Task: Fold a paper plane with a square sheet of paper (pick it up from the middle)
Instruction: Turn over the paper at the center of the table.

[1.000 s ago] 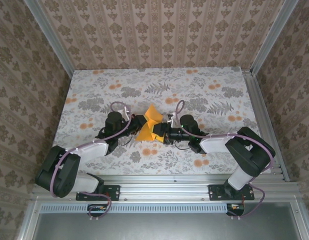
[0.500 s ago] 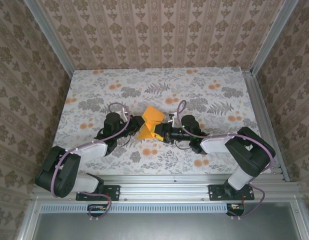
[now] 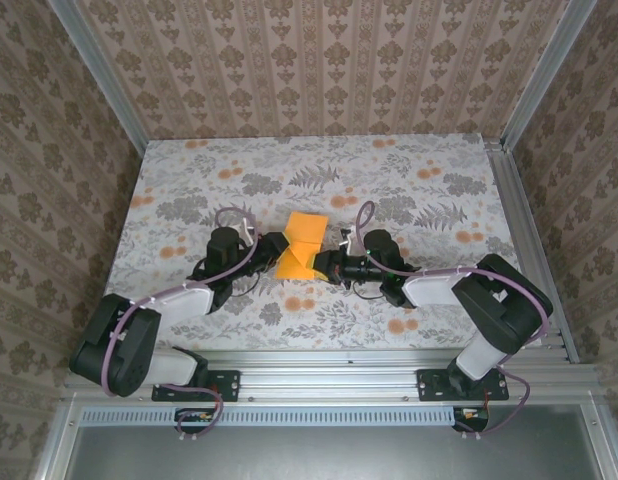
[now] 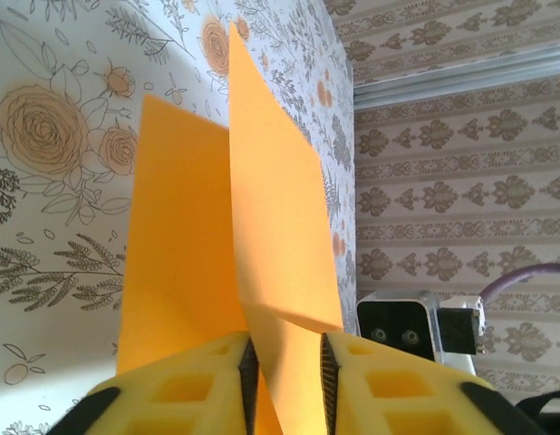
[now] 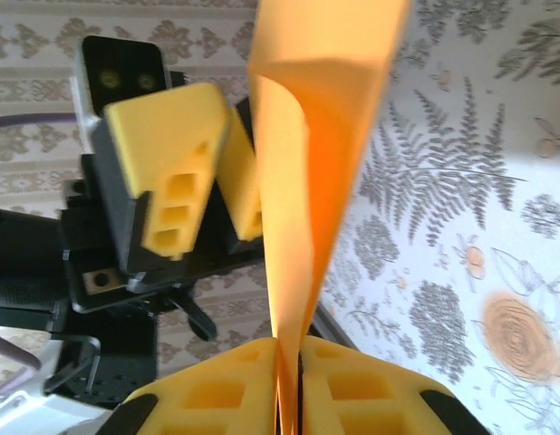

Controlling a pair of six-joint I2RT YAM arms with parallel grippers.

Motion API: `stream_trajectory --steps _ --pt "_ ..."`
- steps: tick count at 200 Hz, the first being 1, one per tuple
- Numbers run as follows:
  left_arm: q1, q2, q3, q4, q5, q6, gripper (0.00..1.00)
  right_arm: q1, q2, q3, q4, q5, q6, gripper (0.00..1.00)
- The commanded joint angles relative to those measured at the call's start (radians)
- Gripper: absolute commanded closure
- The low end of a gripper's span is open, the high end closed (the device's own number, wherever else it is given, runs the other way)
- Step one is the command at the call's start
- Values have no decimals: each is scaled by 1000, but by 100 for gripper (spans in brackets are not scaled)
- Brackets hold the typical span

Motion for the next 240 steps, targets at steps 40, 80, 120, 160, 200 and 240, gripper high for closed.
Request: stream_trajectory --steps 40,80,120,160,200,240 --pt "51 -118 82 -258 51 158 38 -17 -212 232 -995 261 -531 92" --pt "71 -126 198 -453 139 290 27 -18 -247 442 -1519 699 -801 94" --pt "86 -125 261 -528 237 341 21 20 -165 619 -1802 1116 -884 94" --pt "120 -156 242 -538 268 334 20 90 20 764 -1937 1311 -872 92" --pt "180 -238 194 -578 277 333 20 161 205 837 -1881 1158 -866 88" --pt "240 -307 152 -620 306 342 20 229 329 881 -1765 934 -860 82"
